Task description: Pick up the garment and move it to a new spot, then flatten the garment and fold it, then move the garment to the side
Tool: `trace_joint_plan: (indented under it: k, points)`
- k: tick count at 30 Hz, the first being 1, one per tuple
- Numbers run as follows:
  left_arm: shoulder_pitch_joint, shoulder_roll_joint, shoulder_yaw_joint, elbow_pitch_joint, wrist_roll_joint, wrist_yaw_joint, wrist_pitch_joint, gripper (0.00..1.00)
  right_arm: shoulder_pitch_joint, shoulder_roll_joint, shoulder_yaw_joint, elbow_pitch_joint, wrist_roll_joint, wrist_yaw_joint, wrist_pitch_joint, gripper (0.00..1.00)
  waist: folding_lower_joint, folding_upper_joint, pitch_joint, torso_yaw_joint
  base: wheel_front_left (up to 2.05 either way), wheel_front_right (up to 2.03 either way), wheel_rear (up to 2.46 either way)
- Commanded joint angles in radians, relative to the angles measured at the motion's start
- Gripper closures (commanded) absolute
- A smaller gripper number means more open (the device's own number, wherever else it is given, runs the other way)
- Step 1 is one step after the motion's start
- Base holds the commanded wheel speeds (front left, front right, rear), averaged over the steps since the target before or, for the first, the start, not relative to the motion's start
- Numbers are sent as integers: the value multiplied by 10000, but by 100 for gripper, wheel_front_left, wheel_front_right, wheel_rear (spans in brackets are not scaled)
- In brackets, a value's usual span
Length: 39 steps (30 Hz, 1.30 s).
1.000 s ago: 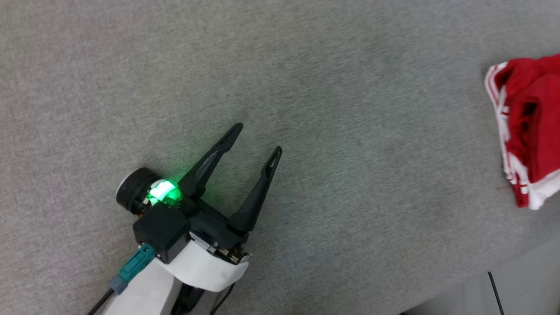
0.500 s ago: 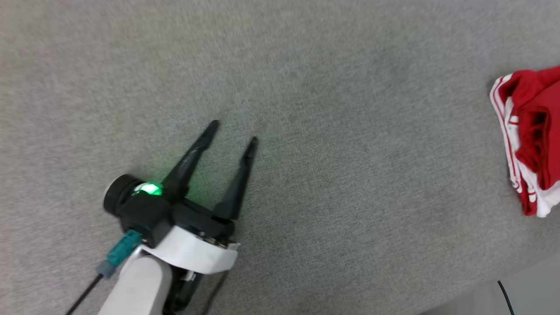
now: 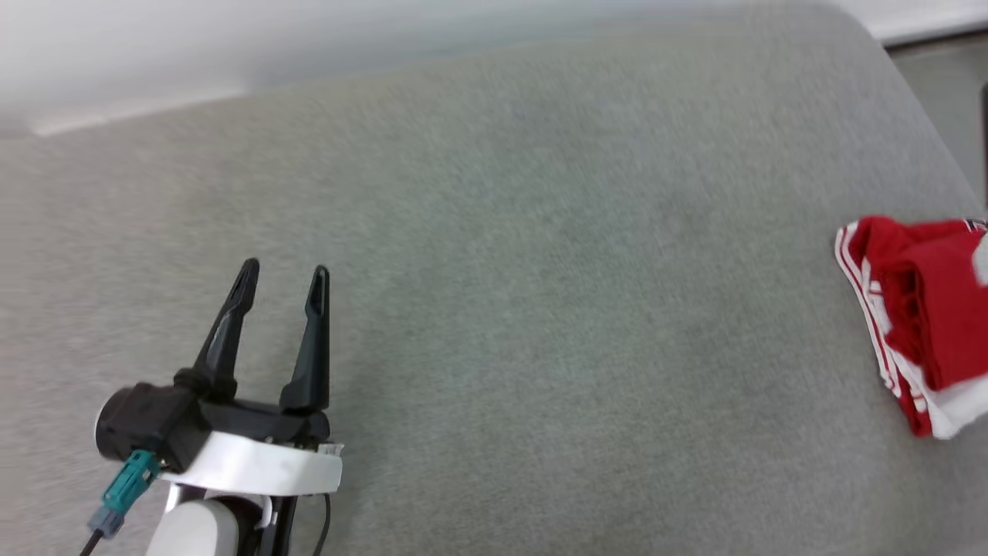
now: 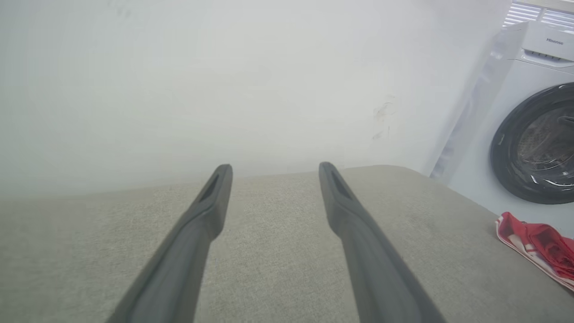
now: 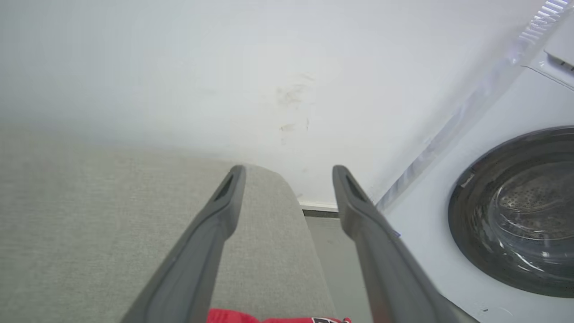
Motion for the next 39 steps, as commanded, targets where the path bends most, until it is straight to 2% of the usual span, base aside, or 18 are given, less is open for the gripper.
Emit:
trace_joint_plan:
  k: [1, 9, 13, 19, 26, 39]
  points:
    - [157, -98, 57, 25, 0, -33, -22, 0, 428, 215, -99, -244, 309, -14, -25, 0, 0, 0, -786, 656, 0, 0, 0]
    - [1078, -453, 566, 296, -153, -63, -20, 0, 3049, 1936, -164, -2962, 1687, -14, -193, 0, 0, 0, -1748, 1308, 0, 0, 0]
    - [1386, -566, 667, 426, -112, -71, -22, 0, 4158, 2717, -121, -3732, 1632, -11, -507, 0, 0, 0, -1979, 1514, 0, 0, 0]
    - [1766, -675, 808, 745, -28, -77, -22, 0, 5482, 3676, 32, -4120, 1243, -11, -1084, 0, 0, 0, -2263, 1689, 0, 0, 0]
    - [1957, -658, 706, 692, 12, -78, -22, 0, 6489, 4193, 165, -4219, 771, -10, -1566, 0, 0, 0, -2406, 1771, 0, 0, 0]
    - [2193, -854, 922, 1087, 195, -79, -22, 0, 6853, 4351, 268, -4292, 721, -10, -1883, 0, 0, 0, -2587, 1697, 0, 0, 0]
